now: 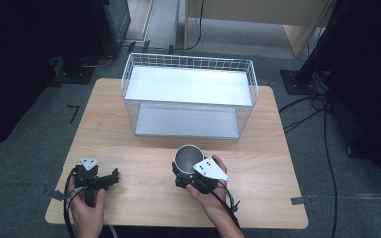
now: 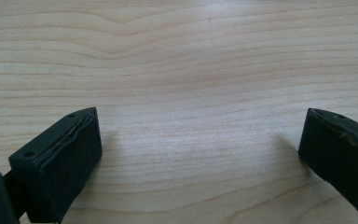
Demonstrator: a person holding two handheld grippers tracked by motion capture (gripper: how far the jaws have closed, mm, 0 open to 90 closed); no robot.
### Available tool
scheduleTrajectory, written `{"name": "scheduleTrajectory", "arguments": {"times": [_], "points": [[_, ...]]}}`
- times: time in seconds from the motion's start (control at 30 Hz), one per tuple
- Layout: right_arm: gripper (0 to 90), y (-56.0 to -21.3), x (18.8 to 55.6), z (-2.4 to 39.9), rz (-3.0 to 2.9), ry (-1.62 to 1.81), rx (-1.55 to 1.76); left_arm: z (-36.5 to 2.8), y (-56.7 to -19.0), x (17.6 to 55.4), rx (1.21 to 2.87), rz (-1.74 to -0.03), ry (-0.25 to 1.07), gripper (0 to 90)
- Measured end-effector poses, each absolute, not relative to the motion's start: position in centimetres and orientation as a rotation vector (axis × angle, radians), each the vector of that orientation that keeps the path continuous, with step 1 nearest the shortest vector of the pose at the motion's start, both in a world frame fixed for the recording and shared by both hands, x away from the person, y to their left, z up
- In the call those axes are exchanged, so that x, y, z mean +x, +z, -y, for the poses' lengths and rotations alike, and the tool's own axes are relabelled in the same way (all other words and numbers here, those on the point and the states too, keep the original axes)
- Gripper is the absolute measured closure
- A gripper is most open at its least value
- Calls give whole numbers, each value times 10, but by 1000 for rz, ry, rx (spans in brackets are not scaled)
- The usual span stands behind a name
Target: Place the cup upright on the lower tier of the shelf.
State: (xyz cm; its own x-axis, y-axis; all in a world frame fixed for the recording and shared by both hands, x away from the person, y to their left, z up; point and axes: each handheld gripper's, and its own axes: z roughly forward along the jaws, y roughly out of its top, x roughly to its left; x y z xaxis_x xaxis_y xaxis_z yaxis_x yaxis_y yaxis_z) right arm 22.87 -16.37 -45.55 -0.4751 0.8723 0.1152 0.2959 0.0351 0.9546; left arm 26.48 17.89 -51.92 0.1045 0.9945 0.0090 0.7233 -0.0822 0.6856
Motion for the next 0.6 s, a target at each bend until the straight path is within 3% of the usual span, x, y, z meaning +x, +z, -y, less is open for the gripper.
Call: {"name": "scheduleTrajectory", "arguments": {"times": [0.6], "points": [[136, -401, 249, 170, -1707, 1486, 1114, -179, -519, 265, 1864, -1671, 675, 0]]}}
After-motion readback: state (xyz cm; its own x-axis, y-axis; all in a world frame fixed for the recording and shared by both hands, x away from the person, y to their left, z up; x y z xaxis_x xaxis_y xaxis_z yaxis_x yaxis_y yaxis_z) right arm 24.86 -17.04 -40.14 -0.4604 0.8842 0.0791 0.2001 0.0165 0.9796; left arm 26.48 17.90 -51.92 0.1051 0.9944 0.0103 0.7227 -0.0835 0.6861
